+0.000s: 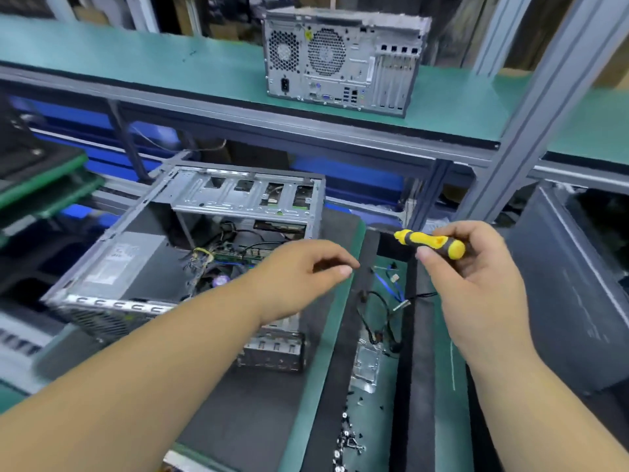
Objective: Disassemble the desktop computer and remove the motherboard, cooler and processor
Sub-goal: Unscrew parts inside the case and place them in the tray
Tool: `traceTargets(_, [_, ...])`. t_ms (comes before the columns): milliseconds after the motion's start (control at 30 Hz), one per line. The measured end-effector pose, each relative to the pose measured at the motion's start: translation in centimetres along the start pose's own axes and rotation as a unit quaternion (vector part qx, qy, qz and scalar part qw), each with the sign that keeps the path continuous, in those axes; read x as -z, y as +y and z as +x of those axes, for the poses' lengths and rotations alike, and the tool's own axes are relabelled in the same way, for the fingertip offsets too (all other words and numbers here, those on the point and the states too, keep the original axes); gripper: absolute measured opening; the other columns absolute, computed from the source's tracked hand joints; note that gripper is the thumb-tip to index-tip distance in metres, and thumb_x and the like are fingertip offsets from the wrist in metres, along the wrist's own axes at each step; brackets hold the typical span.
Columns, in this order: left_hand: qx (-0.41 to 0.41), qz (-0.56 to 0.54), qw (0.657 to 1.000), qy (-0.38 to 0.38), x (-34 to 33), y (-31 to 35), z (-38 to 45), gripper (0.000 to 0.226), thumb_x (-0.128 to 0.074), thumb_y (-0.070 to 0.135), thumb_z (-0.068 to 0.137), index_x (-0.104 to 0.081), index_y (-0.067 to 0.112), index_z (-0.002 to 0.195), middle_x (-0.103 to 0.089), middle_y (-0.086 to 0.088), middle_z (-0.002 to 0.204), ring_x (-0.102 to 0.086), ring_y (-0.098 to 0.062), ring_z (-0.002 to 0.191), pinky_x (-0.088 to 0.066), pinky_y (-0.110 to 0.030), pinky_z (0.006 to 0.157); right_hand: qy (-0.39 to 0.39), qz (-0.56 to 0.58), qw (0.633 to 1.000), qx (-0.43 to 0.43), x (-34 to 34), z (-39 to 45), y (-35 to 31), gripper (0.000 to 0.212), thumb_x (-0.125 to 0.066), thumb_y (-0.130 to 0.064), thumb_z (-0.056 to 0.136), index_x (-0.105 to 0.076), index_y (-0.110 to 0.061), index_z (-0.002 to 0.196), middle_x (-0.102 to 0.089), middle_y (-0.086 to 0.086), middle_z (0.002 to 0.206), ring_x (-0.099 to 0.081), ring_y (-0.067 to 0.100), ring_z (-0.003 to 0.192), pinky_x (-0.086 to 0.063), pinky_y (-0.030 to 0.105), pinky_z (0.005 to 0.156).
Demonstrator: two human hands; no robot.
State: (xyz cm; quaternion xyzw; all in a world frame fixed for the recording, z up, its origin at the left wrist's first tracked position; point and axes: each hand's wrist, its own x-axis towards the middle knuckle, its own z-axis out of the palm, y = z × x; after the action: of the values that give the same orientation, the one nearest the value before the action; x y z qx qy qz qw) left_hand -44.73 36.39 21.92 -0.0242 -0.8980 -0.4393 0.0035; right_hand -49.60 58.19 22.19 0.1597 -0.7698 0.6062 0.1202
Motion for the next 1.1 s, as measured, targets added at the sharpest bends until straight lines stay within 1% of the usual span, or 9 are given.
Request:
traceTargets(100, [0.032, -0.033, 0.998, 0.046, 3.1, -2.1, -1.3, 0.015, -0.056, 0.034, 0.094, -0.068, 0.042, 0.101, -0.07, 0.015, 0.102, -0.067, -0.012, 0.095, -0.054, -0.041, 0.088, -0.031, 0.032, 0.999, 0.013, -2.1, 0.2, -0.7, 0.017, -0.065, -0.03, 0.082, -0.06, -0.037, 0.096, -0.064, -0.002, 0.096, -0.068, 0.016, 0.09, -0.051, 0.029, 0.079])
traceTargets(200, [0.05, -0.064, 0.993, 0.081, 6.1, -4.7, -2.6, 0.018, -0.054, 0.032, 0.097, -0.069, 0.041, 0.101, -0.071, 0.016, 0.101, -0.066, -0.01, 0.071, -0.057, -0.037, 0.072, -0.059, 0.054, 0.996, 0.038, -4.7, 0.4, -1.5, 0.015, -0.063, -0.027, 0.086, -0.059, -0.037, 0.096, -0.065, -0.003, 0.093, -0.071, 0.014, 0.089, -0.053, 0.019, 0.075])
traceTargets(267, [0.067, -0.092, 0.986, 0.119, 7.9, -6.7, -3.4, 0.019, -0.053, 0.027, 0.098, -0.07, 0.035, 0.1, -0.072, 0.013, 0.1, -0.068, -0.023, 0.078, -0.057, -0.044, 0.083, -0.073, 0.053, 0.995, 0.051, -6.7, 0.5, -2.1, 0.015, -0.062, -0.026, 0.088, -0.059, -0.038, 0.097, -0.065, -0.004, 0.092, -0.07, 0.014, 0.089, -0.053, 0.02, 0.075])
traceTargets(333, [0.077, -0.1, 0.98, 0.154, 9.8, -8.8, -3.9, 0.02, -0.053, 0.022, 0.098, -0.072, 0.029, 0.099, -0.073, 0.011, 0.097, -0.068, -0.008, 0.093, -0.052, -0.034, 0.094, -0.084, 0.044, 0.994, 0.06, -8.9, 0.7, -2.6, 0.015, -0.062, -0.026, 0.089, -0.059, -0.038, 0.098, -0.065, -0.005, 0.092, -0.07, 0.015, 0.089, -0.054, 0.023, 0.076])
traceTargets(500, [0.103, -0.105, 0.976, 0.158, 14.4, -13.3, -4.9, 0.02, -0.052, 0.021, 0.098, -0.072, 0.027, 0.099, -0.072, 0.012, 0.091, -0.065, 0.005, 0.089, -0.048, -0.009, 0.076, -0.108, 0.013, 0.993, 0.056, -15.2, 1.1, -3.6, 0.016, -0.062, -0.033, 0.087, -0.059, -0.041, 0.101, -0.063, -0.007, 0.091, -0.069, 0.015, 0.089, -0.055, 0.035, 0.08])
traceTargets(567, [0.108, -0.09, 0.978, 0.153, 15.9, -14.6, -5.0, 0.02, -0.053, 0.021, 0.098, -0.071, 0.028, 0.099, -0.072, 0.014, 0.09, -0.064, 0.007, 0.087, -0.046, -0.005, 0.073, -0.125, 0.0, 0.991, 0.049, -17.6, 1.2, -4.1, 0.02, -0.06, -0.037, 0.086, -0.06, -0.043, 0.105, -0.062, -0.007, 0.091, -0.068, 0.017, 0.091, -0.055, 0.04, 0.08])
traceTargets(733, [0.122, -0.046, 0.984, 0.122, 18.7, -17.5, -4.6, 0.015, -0.057, 0.027, 0.095, -0.07, 0.034, 0.099, -0.072, 0.009, 0.093, -0.065, -0.008, 0.092, -0.053, -0.028, 0.084, -0.18, -0.029, 0.981, 0.062, -22.3, 1.7, -4.9, 0.02, -0.062, -0.032, 0.088, -0.06, -0.04, 0.107, -0.061, -0.002, 0.1, -0.067, 0.015, 0.089, -0.056, 0.039, 0.08])
traceTargets(900, [0.107, 0.019, 0.992, 0.07, 20.0, -19.5, -2.6, 0.013, -0.061, 0.026, 0.091, -0.071, 0.034, 0.095, -0.068, 0.018, 0.09, -0.06, 0.005, 0.084, -0.046, -0.018, 0.078, -0.235, -0.098, 0.964, 0.079, -25.3, 2.2, -4.7, 0.02, -0.066, -0.023, 0.09, -0.059, -0.038, 0.101, -0.058, -0.014, 0.092, -0.062, 0.008, 0.085, -0.045, 0.014, 0.069])
traceTargets(1100, [0.116, 0.149, 0.981, -0.05, 20.8, -20.4, 1.2, 0.016, -0.057, 0.037, 0.091, -0.067, 0.039, 0.103, -0.063, 0.02, 0.093, -0.059, -0.002, 0.09, -0.047, -0.025, 0.079, -0.28, -0.143, 0.947, 0.069, -27.8, 3.8, -4.0, 0.017, -0.062, -0.033, 0.089, -0.056, -0.035, 0.104, -0.066, -0.014, 0.096, -0.064, 0.002, 0.089, -0.045, 0.014, 0.068])
